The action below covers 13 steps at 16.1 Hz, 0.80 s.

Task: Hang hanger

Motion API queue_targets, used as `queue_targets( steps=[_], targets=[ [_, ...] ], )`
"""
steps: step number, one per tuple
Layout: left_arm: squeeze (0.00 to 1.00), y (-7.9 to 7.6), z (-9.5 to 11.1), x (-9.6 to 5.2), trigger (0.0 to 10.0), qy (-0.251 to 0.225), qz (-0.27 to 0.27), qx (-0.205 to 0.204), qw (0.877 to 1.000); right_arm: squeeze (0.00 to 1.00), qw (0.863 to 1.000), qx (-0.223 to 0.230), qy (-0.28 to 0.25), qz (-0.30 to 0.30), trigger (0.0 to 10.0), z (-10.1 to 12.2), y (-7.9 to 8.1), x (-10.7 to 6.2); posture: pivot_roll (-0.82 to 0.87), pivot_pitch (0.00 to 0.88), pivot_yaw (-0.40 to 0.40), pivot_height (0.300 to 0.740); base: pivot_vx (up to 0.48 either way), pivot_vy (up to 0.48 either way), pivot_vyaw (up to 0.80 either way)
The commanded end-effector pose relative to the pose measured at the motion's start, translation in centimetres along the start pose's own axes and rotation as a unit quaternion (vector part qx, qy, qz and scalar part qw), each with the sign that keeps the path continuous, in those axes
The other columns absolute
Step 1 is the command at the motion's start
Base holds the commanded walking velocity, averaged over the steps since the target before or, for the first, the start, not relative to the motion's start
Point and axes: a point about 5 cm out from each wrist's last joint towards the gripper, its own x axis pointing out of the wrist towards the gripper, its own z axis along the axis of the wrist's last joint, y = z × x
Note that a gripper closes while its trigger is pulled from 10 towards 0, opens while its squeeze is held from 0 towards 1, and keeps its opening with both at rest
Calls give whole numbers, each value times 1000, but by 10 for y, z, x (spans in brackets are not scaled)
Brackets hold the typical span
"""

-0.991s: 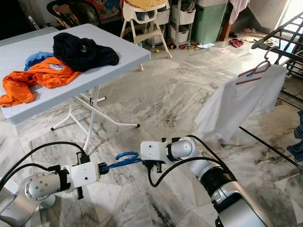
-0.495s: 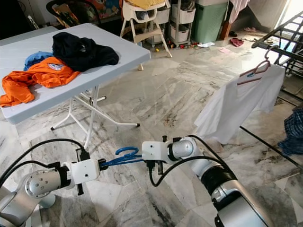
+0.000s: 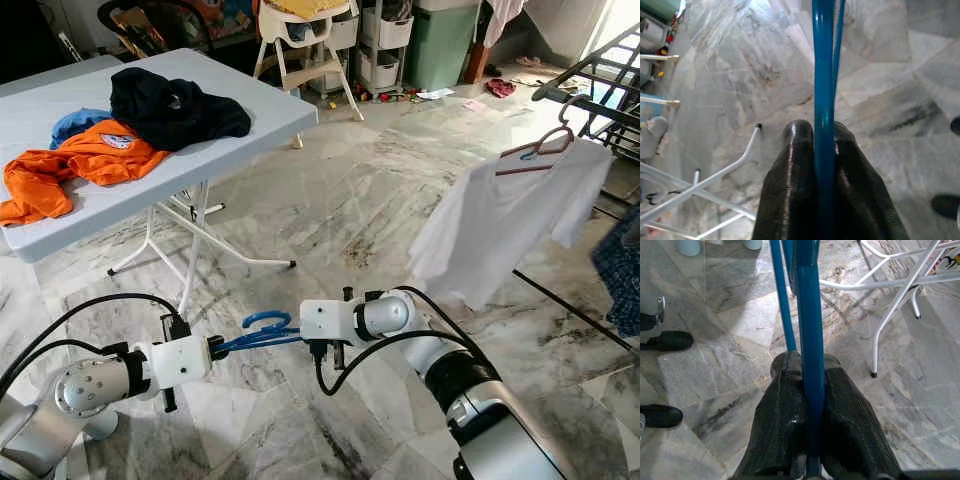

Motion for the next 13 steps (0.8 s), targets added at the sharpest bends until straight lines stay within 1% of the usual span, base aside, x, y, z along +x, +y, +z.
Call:
queue_targets(
  steps=[1, 2, 3, 5, 6, 8, 10, 12, 13],
  targets=[
    [1000, -2, -2, 2, 10000, -2, 4, 12, 1000, 0, 999, 1, -26, -24, 0, 8, -8, -2, -52, 33, 36, 740, 0, 0, 0],
    [1000, 0, -3, 2, 10000, -3, 18, 20, 1000, 0, 999, 2, -25, -24, 0, 6, -7, -3, -53, 29, 37, 740, 0, 0, 0],
    [1000, 9, -1, 3, 10000, -13, 65, 37, 997, 0, 999, 5, -24, -23, 0, 3, -3, -3, -54, 23, 37, 740, 0, 0, 0],
    [1000, 22, 1, 3, 10000, -25, 112, 52, 992, 0, 999, 8, -21, -23, 0, -1, 0, -4, -56, 17, 36, 740, 0, 0, 0],
    [1000, 29, 4, 2, 10000, -31, 139, 76, 987, 0, 999, 10, -21, -23, 0, -3, 2, -4, -56, 16, 38, 740, 0, 0, 0],
    [1000, 31, 5, 3, 10000, -45, 144, 75, 986, 0, 999, 12, -21, -22, 0, -4, 5, -3, -58, 11, 38, 740, 0, 0, 0],
    [1000, 32, 5, 3, 10000, -55, 143, 87, 984, 0, 999, 15, -19, -22, 0, -6, 8, -1, -59, 9, 43, 740, 0, 0, 0],
    [1000, 36, 3, 2, 10000, -51, 157, 99, 981, 0, 999, 16, -14, -25, 0, -7, 10, 0, -59, 7, 49, 740, 0, 0, 0],
    [1000, 36, 4, 1, 10000, -66, 155, 94, 981, 0, 999, 17, -9, -31, 0, -9, 10, 1, -58, 6, 50, 740, 0, 0, 0]
  ],
)
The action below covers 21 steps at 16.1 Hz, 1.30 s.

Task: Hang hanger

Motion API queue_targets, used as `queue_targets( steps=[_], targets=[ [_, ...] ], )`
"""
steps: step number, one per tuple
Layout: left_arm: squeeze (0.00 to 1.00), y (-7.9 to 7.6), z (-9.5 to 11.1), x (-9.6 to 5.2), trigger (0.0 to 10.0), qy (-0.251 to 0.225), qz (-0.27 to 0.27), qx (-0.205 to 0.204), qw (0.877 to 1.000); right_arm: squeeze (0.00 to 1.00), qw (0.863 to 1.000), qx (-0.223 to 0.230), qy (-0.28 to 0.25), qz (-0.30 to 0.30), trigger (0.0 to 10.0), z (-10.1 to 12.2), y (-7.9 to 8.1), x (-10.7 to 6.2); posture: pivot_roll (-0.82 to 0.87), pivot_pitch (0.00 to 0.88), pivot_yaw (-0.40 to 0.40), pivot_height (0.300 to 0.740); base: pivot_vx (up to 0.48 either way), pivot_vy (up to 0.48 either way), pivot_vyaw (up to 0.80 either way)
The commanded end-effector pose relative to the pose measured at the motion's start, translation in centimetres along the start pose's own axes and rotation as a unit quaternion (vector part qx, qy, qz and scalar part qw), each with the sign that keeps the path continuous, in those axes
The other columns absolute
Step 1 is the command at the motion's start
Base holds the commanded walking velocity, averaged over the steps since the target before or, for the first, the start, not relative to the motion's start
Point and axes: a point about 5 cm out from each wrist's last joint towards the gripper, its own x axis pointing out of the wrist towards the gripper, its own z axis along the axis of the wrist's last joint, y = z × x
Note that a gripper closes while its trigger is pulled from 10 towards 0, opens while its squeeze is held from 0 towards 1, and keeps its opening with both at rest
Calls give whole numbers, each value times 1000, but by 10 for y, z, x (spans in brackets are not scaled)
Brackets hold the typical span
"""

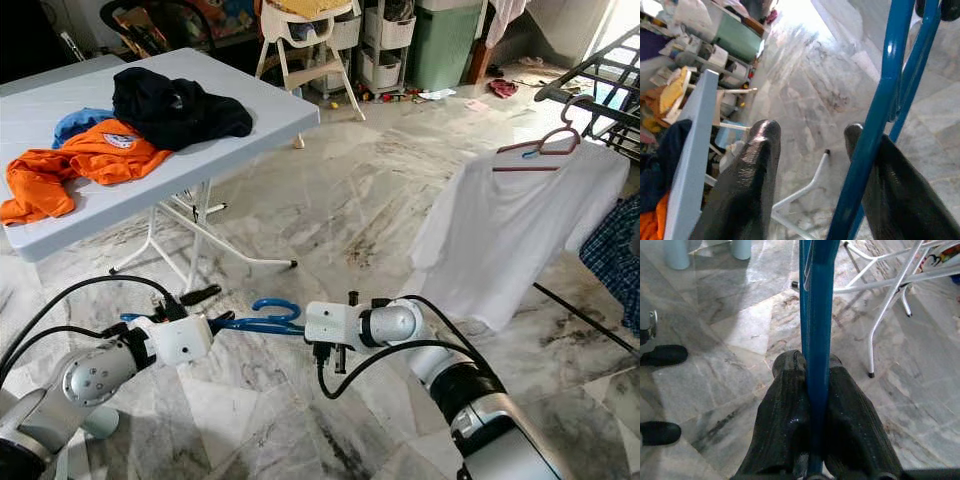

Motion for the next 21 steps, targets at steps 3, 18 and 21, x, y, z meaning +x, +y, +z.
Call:
queue_targets(
  steps=[3, 18, 21],
  targets=[
    [1000, -5, 2, -5, 10000, -19, -53, -40, 998, 0, 1000, -2, 15, -20, 0, -1, 0, 3, -58, 5, 52, 740, 0, 0, 0],
    [1000, -3, 0, 1, 10000, 23, 213, -249, 945, 0, 956, 188, 61, -218, 0, -42, 8, -6, -67, 0, 37, 740, 0, 0, 0],
    [1000, -37, -8, -1, 10000, 83, 269, -344, 895, 0, 889, 328, 64, -313, 0, -64, 25, -19, -88, 0, 45, 740, 0, 0, 0]
  ],
)
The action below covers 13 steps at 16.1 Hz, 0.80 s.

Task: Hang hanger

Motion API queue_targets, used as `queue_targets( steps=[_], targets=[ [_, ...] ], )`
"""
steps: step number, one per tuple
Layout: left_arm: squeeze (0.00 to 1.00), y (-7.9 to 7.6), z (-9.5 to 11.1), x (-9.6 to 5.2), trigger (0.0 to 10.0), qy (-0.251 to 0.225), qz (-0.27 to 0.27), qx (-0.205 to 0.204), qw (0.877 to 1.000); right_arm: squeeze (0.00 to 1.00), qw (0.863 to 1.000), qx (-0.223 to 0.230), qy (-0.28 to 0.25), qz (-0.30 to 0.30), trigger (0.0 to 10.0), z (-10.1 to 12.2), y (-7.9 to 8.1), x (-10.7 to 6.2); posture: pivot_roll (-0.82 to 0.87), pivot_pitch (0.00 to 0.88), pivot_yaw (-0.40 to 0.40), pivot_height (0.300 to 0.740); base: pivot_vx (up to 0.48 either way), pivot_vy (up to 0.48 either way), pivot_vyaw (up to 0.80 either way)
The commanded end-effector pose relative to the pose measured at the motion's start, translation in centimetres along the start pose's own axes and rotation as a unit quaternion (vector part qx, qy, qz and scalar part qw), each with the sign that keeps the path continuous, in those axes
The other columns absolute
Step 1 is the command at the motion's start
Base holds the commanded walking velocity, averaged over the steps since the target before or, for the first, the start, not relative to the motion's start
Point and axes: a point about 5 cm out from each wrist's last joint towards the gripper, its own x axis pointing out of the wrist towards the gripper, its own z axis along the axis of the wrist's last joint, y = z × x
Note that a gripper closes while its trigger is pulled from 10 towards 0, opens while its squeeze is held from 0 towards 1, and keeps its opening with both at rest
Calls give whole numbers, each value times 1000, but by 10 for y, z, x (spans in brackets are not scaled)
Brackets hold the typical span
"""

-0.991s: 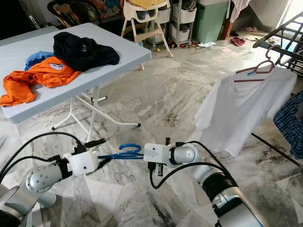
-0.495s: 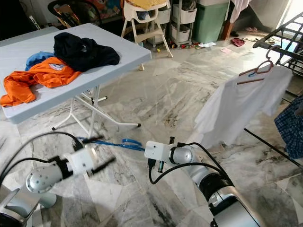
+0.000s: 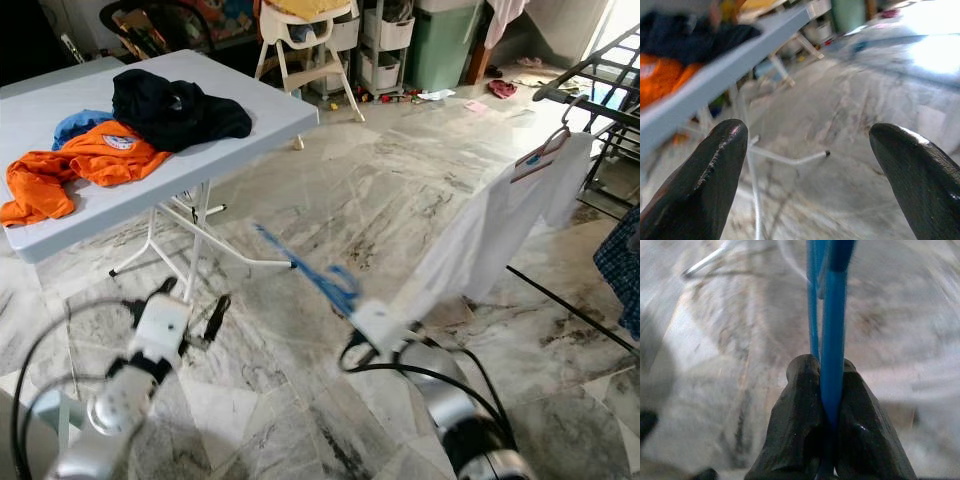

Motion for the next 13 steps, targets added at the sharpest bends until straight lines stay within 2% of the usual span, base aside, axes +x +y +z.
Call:
queue_targets(
  steps=[1, 3, 4, 5, 6, 7, 8, 11, 12, 13],
  targets=[
    [1000, 3, -10, -4, 10000, 32, 19, -19, 999, 0, 998, 47, -14, -34, 0, 6, -4, -1, -95, 0, 49, 740, 0, 0, 0],
    [1000, -2, -16, -4, 10000, 48, 13, -36, 998, 0, 988, 128, -11, -79, 0, 5, 1, -3, -108, 0, 55, 740, 0, 0, 0],
    [1000, -4, -18, -4, 10000, 57, 14, -48, 997, 0, 980, 167, -10, -104, 1529, 5, 7, -6, -111, 0, 57, 740, 0, 0, 0],
    [1000, -3, -19, -2, 10000, 63, 19, -55, 996, 0, 974, 200, -14, -107, 8745, 6, 15, -8, -114, 0, 59, 740, 0, 0, 0],
    [0, -3, -19, 0, 10000, 69, 21, -64, 995, 0, 966, 235, -11, -104, 9059, 7, 26, -10, -126, 0, 67, 740, 0, 0, 0],
    [0, -3, -20, 1, 10000, 72, 21, -69, 995, 0, 963, 250, 1, -100, 10000, 5, 31, -11, -131, 0, 70, 740, 0, 0, 0],
    [0, -3, -20, 3, 10000, 76, 19, -75, 994, 0, 957, 279, 8, -78, 10000, 3, 39, -11, -134, 0, 74, 740, 0, 0, 0],
    [0, -6, -20, 7, 10000, 81, 13, -76, 994, 0, 967, 249, 6, -57, 10000, 6, 46, -15, -144, 0, 77, 740, 0, 0, 0],
    [0, -7, -20, 7, 10000, 84, 12, -76, 993, 0, 967, 248, 7, -55, 10000, 7, 46, -15, -144, 0, 77, 740, 0, 0, 0],
    [0, -11, -23, 7, 10000, 99, 3, -92, 991, 0, 963, 257, 18, -79, 10000, 4, 41, -19, -145, 0, 74, 740, 0, 0, 0]
  ],
)
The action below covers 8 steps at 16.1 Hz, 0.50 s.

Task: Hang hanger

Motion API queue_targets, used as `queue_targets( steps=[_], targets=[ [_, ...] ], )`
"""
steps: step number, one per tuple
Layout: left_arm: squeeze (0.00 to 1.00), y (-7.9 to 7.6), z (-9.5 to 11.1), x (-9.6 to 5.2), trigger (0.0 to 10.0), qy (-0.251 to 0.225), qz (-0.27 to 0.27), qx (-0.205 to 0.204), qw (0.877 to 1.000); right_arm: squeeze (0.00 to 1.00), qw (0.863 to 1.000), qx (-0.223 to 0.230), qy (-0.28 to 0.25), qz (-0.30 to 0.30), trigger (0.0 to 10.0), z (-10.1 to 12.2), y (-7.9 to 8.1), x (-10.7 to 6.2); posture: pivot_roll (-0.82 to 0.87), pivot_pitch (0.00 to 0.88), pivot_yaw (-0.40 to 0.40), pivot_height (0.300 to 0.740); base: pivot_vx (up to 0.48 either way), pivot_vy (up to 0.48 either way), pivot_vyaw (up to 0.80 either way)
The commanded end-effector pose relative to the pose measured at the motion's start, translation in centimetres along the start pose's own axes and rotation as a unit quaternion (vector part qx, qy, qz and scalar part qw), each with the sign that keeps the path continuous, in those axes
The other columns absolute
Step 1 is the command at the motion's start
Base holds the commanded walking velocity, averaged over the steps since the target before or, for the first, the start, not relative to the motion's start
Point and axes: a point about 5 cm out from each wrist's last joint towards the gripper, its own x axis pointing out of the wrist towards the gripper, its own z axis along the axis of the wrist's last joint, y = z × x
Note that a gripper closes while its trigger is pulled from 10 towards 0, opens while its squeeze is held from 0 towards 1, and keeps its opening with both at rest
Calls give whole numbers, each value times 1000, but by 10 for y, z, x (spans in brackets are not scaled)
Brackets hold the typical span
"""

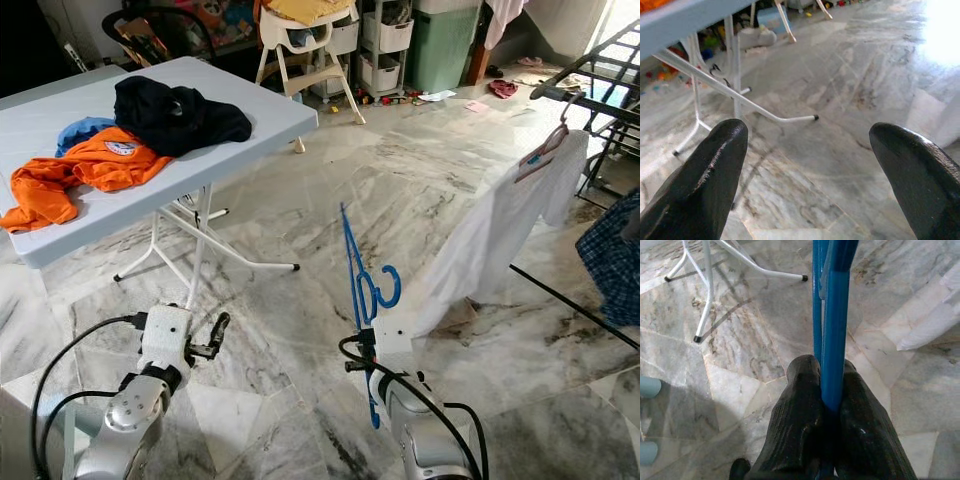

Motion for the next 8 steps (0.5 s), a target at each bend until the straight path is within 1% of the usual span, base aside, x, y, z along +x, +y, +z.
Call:
queue_targets(
  steps=[1, 3, 4, 7, 8],
  targets=[
    [0, 1, -4, 1, 10000, 16, -5, -4, 1000, 0, 1000, 3, -9, -12, 10000, 7, -2, -1, -145, 0, 74, 740, 0, 0, 0],
    [0, -1, -6, -2, 10000, 19, -17, -27, 999, 0, 998, 38, -22, -44, 10000, 12, -11, -3, -144, 0, 77, 740, 0, 0, 0],
    [0, -1, -6, -2, 10000, 19, -19, -33, 999, 0, 998, 41, -18, -48, 10000, 11, -12, -3, -144, 0, 78, 740, 0, 0, 0],
    [0, 0, -5, 1, 10000, 18, -28, -52, 998, 0, 997, 48, -12, -62, 10000, 10, -13, -5, -147, 0, 78, 740, 0, 0, -775],
    [0, 0, -3, 2, 10000, 16, -29, -51, 998, 0, 997, 46, -12, -68, 10000, 10, -13, -5, -149, 0, 77, 740, 259, 0, -800]
  ],
)
